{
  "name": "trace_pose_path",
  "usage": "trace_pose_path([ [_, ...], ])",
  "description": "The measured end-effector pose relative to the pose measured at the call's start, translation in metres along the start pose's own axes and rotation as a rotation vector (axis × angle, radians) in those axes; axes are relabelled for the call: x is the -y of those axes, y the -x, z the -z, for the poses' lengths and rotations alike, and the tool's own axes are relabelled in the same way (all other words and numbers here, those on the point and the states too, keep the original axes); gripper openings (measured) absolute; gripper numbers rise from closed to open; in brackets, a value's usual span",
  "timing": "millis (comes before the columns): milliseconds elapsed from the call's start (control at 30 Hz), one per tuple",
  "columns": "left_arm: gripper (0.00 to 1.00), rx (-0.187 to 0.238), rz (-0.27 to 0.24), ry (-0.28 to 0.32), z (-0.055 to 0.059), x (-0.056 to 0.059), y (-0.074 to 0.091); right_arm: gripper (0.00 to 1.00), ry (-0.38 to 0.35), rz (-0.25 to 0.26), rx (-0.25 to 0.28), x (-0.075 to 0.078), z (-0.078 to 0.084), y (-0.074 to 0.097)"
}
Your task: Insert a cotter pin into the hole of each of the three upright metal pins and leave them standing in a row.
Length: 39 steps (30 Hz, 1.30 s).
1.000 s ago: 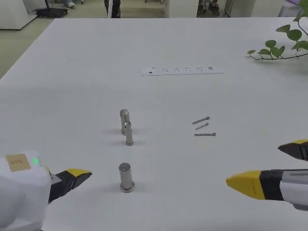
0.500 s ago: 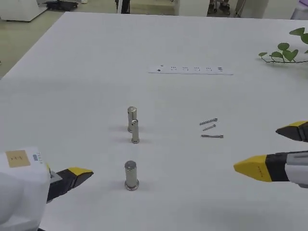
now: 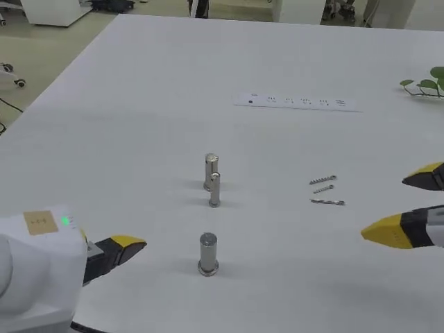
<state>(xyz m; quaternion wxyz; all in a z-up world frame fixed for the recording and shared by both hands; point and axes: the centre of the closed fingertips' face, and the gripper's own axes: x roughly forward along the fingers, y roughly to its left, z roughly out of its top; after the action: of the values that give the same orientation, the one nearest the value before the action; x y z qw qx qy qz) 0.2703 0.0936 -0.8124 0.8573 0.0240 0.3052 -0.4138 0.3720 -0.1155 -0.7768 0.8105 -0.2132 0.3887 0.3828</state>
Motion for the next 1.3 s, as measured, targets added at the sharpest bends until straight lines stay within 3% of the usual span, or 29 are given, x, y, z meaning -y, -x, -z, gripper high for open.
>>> trace_pose_path([
  [167,0.99,-0.009,0.006,0.004,0.001,0.002,-0.001,0.67,0.042,-0.013,-0.033,0.009,-0.001,-0.006],
  [300,0.99,0.021,0.023,0.007,-0.002,0.005,-0.002,0.65,0.059,-0.039,-0.035,0.013,-0.005,-0.014],
  [433,0.99,0.019,0.027,0.018,-0.002,0.006,-0.004,0.64,0.091,-0.052,-0.062,0.017,-0.004,-0.022],
  [533,0.99,0.028,0.028,0.02,-0.005,0.006,-0.005,0.59,0.113,-0.063,-0.076,0.021,-0.003,-0.028],
  [667,0.99,0.045,0.033,0.005,-0.008,0.007,-0.004,0.46,0.117,-0.102,-0.092,0.022,-0.001,-0.035],
  [733,0.99,0.043,0.039,0.009,-0.008,0.008,-0.004,0.46,0.113,-0.112,-0.097,0.023,-0.001,-0.037],
  [1133,0.99,0.064,0.047,0.059,-0.007,0.01,0.002,0.42,0.271,-0.173,-0.182,0.03,0.007,-0.062],
  [1233,0.99,0.062,0.049,0.062,-0.006,0.009,0.002,0.42,0.273,-0.176,-0.202,0.034,0.01,-0.069],
  [1300,0.99,0.067,0.047,0.066,-0.006,0.009,0.003,0.39,0.322,-0.173,-0.214,0.038,0.012,-0.074],
])
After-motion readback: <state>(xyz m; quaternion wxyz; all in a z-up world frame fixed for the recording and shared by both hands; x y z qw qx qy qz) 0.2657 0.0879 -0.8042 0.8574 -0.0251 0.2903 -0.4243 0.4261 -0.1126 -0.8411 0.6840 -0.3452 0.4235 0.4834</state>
